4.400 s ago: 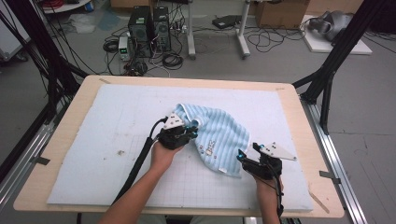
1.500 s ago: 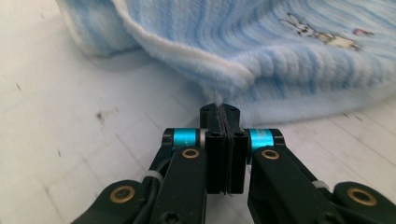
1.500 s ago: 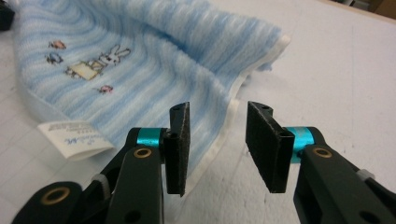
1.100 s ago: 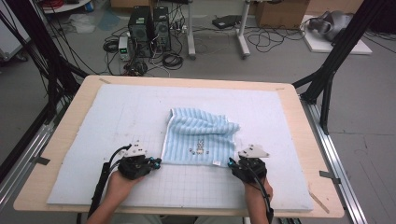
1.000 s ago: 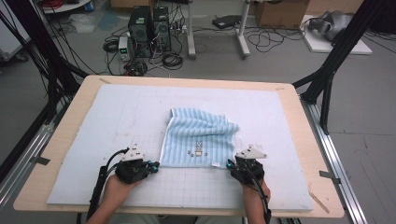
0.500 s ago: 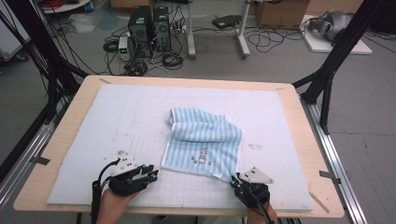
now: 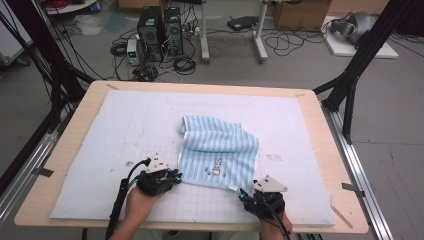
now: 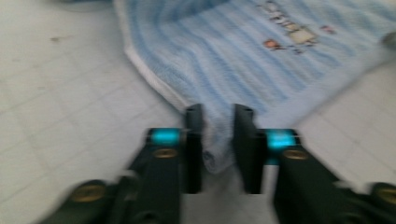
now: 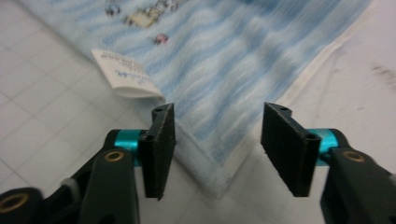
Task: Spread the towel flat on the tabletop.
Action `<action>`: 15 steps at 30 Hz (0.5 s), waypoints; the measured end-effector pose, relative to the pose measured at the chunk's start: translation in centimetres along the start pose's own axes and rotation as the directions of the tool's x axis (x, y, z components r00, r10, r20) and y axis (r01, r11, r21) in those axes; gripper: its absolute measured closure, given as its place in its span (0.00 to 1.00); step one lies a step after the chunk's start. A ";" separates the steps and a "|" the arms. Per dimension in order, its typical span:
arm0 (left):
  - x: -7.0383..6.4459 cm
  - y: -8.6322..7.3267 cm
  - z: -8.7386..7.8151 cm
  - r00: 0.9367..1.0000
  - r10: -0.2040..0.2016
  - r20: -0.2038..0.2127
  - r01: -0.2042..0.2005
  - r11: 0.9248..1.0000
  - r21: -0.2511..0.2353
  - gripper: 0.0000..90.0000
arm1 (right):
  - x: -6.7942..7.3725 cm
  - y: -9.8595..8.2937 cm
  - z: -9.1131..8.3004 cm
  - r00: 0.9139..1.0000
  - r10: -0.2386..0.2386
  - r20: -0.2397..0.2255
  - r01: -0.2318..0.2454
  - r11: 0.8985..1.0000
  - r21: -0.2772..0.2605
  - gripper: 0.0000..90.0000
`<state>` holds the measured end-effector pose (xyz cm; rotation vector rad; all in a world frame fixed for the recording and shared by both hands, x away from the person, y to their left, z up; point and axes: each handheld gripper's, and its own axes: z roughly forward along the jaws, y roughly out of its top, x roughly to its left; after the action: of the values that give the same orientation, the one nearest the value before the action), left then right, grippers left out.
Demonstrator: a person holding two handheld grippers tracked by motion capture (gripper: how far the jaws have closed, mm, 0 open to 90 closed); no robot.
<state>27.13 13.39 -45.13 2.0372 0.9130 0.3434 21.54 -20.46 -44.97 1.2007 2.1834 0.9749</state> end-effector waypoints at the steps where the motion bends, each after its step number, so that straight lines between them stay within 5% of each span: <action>1: -0.1 0.0 -0.1 1.000 -0.005 0.001 0.005 1.000 0.006 0.92 | -0.1 0.0 0.1 0.999 0.017 -0.027 -0.018 1.000 -0.003 0.61; 5: 0.0 -0.9 -1.1 0.997 -0.077 0.021 0.077 0.997 -0.005 0.94 | -0.1 0.0 0.0 0.995 0.005 -0.097 -0.006 1.000 -0.002 0.89; 15: -1.0 -3.5 -4.4 0.993 -0.080 0.086 0.084 0.996 -0.032 0.94 | 1.7 -0.3 -0.9 0.992 -0.051 -0.118 0.050 0.999 -0.008 0.91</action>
<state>22.38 16.64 -45.21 1.9604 0.9289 0.2252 19.88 -19.46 -44.69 1.1054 2.2899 1.0535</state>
